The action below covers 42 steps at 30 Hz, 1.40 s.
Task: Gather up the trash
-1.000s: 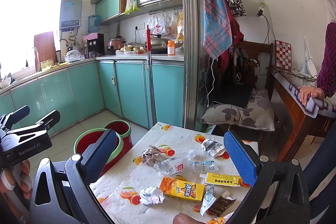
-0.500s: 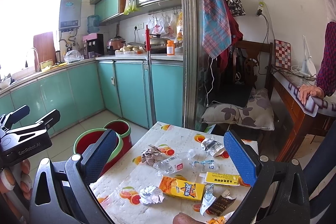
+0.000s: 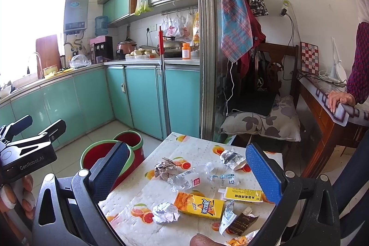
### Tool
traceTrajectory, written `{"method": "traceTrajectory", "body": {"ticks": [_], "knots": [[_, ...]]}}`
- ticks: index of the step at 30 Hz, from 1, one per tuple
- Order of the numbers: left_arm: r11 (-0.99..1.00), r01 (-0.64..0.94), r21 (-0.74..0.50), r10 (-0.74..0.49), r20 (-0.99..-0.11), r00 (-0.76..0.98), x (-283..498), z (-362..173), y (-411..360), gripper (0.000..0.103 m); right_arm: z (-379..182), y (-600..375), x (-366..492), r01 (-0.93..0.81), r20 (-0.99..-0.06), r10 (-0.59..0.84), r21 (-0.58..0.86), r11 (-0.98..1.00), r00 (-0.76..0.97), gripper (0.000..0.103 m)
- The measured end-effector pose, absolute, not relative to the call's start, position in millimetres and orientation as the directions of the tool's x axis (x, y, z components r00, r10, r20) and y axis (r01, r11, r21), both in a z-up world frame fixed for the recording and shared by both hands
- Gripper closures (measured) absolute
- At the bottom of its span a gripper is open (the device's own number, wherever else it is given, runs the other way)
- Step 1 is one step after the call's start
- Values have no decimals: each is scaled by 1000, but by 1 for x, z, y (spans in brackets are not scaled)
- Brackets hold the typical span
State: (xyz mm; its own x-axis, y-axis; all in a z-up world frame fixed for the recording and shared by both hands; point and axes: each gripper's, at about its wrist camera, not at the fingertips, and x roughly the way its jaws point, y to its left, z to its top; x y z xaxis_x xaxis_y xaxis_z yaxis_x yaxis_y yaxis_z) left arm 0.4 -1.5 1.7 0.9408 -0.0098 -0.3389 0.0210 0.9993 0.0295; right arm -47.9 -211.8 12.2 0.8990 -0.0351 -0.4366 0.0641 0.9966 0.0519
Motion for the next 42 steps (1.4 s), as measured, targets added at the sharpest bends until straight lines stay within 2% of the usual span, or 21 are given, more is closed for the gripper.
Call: {"method": "traceTrajectory", "body": {"ticks": [22, 29, 35, 42], "knots": [[999, 25, 33, -12, -347, 938, -3, -1, -7, 0, 10, -211, -47, 66, -444, -37, 49, 997, 895, 0], [999, 29, 41, -12, -375, 927, 7, -12, -9, 0, 1, -215, -43, 76, -467, -41, 56, 996, 883, 0], [997, 61, 55, -31, -441, 897, 19, -32, -19, 0, -17, -225, -37, 98, -506, -53, 63, 993, 861, 0], [986, 163, 35, -110, -599, 793, 38, -80, -44, 0, -43, -251, -37, 164, -560, -97, 71, 984, 823, 0]]}}
